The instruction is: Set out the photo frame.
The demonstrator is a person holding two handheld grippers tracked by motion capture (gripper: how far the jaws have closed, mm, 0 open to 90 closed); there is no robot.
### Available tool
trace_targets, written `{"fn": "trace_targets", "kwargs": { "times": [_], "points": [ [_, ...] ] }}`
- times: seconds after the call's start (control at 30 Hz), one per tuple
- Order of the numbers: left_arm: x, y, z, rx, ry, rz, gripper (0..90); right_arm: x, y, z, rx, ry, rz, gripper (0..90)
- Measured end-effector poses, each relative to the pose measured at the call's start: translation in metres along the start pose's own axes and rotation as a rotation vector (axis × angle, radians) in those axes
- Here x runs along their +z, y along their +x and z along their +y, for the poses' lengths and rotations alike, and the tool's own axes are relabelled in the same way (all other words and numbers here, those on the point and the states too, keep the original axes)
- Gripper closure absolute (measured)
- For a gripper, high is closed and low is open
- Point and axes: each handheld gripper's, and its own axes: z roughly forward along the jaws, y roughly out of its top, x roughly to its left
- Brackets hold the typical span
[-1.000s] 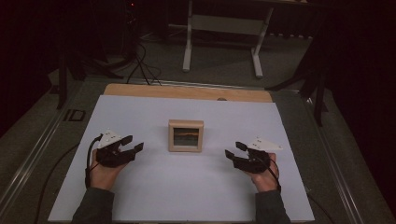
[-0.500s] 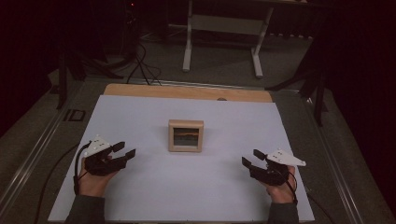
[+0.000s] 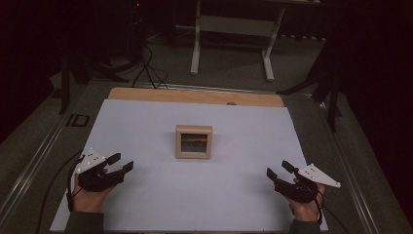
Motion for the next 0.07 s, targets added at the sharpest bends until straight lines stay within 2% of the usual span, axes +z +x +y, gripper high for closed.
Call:
{"fn": "trace_targets", "kwargs": {
  "times": [0.07],
  "points": [
    [-0.0001, 0.0007, -0.0004, -0.001, 0.003, 0.001, 38.8, 0.0007, -0.0008, -0.0004, -0.013, 0.005, -0.010, 26.4]
  ]
}}
